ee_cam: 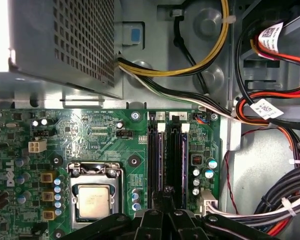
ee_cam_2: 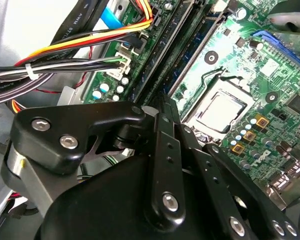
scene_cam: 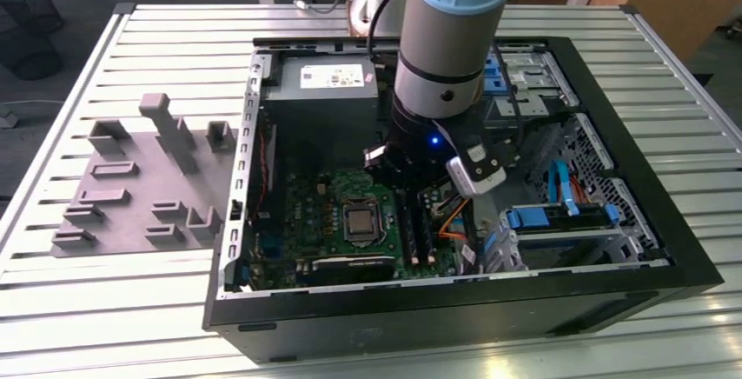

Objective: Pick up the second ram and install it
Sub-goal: 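Press down the second ram until it locks into place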

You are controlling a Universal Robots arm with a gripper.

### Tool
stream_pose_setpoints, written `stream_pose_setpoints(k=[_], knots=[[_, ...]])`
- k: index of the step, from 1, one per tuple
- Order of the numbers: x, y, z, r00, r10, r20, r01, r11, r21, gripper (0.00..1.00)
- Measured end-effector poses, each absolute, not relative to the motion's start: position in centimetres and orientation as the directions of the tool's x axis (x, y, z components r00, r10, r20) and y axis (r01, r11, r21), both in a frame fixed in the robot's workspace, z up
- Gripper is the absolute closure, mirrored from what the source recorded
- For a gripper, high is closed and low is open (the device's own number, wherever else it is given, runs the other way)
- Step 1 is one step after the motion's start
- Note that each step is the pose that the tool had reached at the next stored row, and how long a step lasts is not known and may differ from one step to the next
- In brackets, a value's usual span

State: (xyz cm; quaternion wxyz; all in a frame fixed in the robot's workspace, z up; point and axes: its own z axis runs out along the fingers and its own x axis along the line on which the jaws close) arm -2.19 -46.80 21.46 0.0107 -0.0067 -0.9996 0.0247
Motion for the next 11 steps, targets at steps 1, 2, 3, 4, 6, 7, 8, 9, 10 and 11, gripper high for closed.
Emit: stream_pose_setpoints(k=[1,2,3,4,6,7,8,9,10,11], knots=[[-2.2,-46.8,21.5,-1.000,0.014,0.021,0.013,0.999,-0.049,0.89],[-2.2,-46.8,21.5,-1.000,0.014,0.021,0.013,0.999,-0.049,0.89],[-2.2,-46.8,21.6,-1.000,0.014,0.020,0.013,0.999,-0.048,0.89],[-2.2,-46.8,21.8,-1.000,0.014,0.020,0.013,0.999,-0.046,0.89],[-2.2,-46.8,22.4,-1.000,0.014,0.021,0.013,0.999,-0.048,0.89],[-2.2,-46.8,22.8,-1.000,0.014,0.021,0.013,0.999,-0.049,0.89],[-2.2,-46.8,23.0,-1.000,0.014,0.021,0.013,0.999,-0.048,0.89],[-2.2,-46.8,23.3,-1.000,0.014,0.021,0.013,0.999,-0.048,0.89],[-2.2,-46.8,23.4,-1.000,0.014,0.021,0.013,0.999,-0.049,0.89],[-2.2,-46.8,23.4,-1.000,0.014,0.021,0.013,0.999,-0.049,0.89]])
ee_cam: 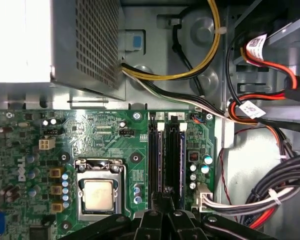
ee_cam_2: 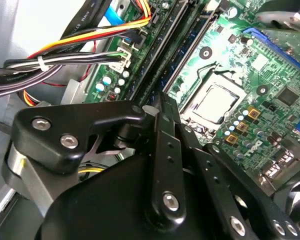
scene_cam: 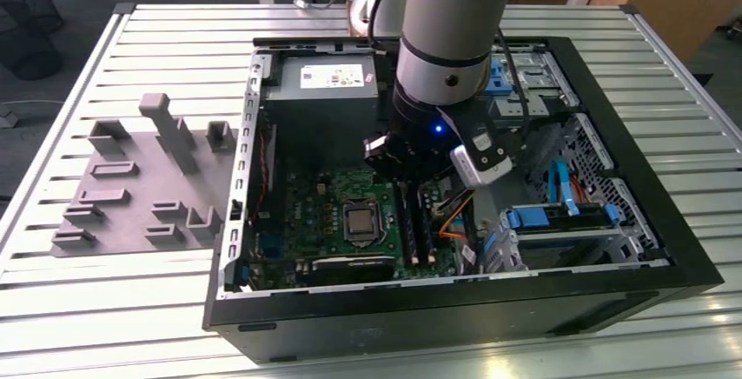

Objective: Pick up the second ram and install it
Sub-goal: 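Press down the second ram until it locks into place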

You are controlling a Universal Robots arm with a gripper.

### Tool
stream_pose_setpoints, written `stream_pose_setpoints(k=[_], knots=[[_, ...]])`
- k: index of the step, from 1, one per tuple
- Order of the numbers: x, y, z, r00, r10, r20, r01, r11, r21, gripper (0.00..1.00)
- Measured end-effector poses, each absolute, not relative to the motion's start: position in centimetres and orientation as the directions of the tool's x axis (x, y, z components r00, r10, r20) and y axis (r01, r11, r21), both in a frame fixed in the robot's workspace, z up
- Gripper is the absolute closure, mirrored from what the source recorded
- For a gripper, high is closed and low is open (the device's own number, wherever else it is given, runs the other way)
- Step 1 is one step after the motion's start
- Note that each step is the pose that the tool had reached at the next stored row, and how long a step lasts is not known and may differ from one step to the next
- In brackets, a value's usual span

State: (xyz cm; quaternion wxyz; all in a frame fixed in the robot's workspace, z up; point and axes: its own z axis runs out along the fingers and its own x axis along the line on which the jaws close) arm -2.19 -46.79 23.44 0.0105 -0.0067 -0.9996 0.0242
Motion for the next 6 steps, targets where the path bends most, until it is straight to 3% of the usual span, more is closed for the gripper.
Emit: stream_pose_setpoints(k=[6], knots=[[-2.19,-46.79,23.45,-1.000,0.014,0.021,0.013,0.999,-0.049,0.89]])
